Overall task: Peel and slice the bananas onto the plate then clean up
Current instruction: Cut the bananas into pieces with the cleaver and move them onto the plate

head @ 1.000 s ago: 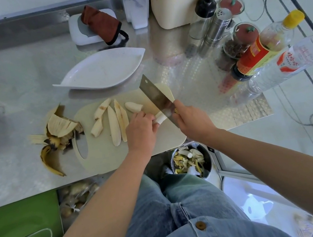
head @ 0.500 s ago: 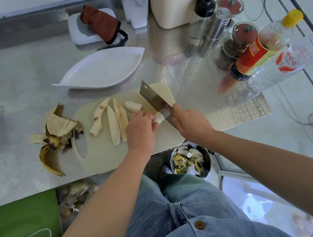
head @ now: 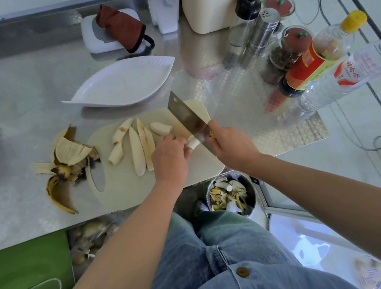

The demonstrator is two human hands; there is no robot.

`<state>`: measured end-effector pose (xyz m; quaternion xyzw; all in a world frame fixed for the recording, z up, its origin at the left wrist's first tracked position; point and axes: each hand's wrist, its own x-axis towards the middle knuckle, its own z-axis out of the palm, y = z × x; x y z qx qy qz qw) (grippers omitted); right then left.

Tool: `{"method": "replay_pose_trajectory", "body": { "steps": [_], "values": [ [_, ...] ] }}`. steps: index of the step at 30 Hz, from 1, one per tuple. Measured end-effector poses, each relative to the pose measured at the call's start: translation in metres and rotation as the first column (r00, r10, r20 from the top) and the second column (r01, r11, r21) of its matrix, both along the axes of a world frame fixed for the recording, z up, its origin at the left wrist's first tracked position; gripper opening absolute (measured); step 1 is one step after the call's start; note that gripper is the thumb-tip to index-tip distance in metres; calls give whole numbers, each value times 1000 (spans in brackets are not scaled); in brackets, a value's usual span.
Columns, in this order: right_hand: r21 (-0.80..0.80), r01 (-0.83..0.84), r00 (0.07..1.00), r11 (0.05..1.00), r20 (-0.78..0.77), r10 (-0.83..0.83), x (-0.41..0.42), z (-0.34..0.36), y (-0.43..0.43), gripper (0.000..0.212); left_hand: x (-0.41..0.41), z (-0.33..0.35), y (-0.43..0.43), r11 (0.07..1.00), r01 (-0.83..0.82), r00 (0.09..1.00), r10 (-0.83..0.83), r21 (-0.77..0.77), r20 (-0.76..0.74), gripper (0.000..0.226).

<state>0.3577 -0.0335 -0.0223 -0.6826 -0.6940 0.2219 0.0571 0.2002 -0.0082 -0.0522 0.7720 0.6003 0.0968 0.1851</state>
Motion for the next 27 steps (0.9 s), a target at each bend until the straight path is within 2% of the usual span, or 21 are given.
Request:
{"method": "replay_pose_trajectory", "body": {
  "steps": [7, 17, 27],
  "values": [
    [-64, 18, 998, 998, 57, -14, -5, -3, -8, 22, 0, -1, 0, 1000, -6, 1000, 6, -12, 17, 17],
    [26, 35, 999, 999, -40, -34, 1, 1, -6, 17, 2, 2, 2, 1000, 23, 1000, -23, 17, -17, 19],
    [-46, 18, 999, 999, 34, -16, -2, -2, -7, 20, 3, 1, 3, 999, 23, 999, -22, 24, -29, 19]
  ]
}}
